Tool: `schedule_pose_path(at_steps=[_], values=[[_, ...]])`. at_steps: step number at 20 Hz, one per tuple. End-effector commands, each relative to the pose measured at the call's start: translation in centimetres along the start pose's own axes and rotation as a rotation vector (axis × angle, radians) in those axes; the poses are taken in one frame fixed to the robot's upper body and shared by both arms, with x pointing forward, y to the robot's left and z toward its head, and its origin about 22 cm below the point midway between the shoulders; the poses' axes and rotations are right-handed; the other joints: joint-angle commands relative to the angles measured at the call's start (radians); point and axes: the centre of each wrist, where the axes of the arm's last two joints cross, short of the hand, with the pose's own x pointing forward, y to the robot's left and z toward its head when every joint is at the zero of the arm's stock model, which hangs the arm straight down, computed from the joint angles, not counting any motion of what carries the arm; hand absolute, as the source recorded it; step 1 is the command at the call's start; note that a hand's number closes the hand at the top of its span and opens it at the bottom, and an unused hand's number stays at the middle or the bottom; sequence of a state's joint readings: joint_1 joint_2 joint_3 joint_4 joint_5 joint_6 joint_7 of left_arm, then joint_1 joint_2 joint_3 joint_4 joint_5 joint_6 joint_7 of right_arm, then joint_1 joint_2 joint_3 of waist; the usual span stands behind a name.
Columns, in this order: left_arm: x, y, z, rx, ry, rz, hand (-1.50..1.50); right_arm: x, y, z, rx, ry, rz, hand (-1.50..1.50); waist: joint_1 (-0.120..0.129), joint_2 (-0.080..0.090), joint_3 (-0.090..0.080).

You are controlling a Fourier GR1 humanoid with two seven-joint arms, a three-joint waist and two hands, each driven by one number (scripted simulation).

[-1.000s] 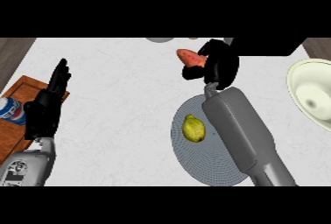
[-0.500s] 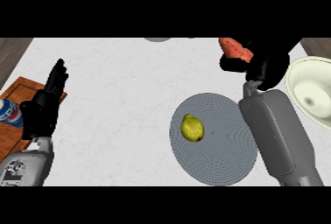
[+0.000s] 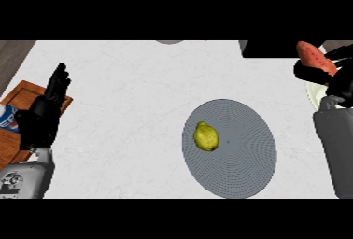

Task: Pick the sweet potato from the placemat and place it in the bowl

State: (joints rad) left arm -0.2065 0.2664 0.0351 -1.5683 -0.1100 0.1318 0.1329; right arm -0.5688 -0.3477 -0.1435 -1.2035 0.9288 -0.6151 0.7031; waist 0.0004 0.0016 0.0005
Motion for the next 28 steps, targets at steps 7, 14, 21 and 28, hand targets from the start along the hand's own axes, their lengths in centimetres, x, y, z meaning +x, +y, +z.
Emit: schedule_pose_path(at_steps=[7, 14, 21, 28], values=[[0.8, -0.6, -0.3, 0.001, -0.017, -0.017, 0.00, -8.4, -3.1, -8.2, -0.125, 0.027, 0.279, 1.50, 0.014, 0.005, 0.001], [2.4, -2.7, -0.3, -0.019, -0.022, 0.007, 0.00, -16.2, -3.0, -8.6, -0.132, 0.082, 0.360, 1.50, 0.022, 0.009, 0.003], [2.9, -2.3, -1.3, -0.028, -0.030, 0.011, 0.00, -16.7, -3.1, -9.4, 0.001, 0.180, 0.108, -1.50, 0.033, 0.018, 0.007], [1.8, -1.0, -0.5, -0.006, -0.025, 0.028, 0.00, -18.3, -3.9, -9.3, -0.054, 0.071, -0.091, -1.50, 0.027, 0.013, 0.005]])
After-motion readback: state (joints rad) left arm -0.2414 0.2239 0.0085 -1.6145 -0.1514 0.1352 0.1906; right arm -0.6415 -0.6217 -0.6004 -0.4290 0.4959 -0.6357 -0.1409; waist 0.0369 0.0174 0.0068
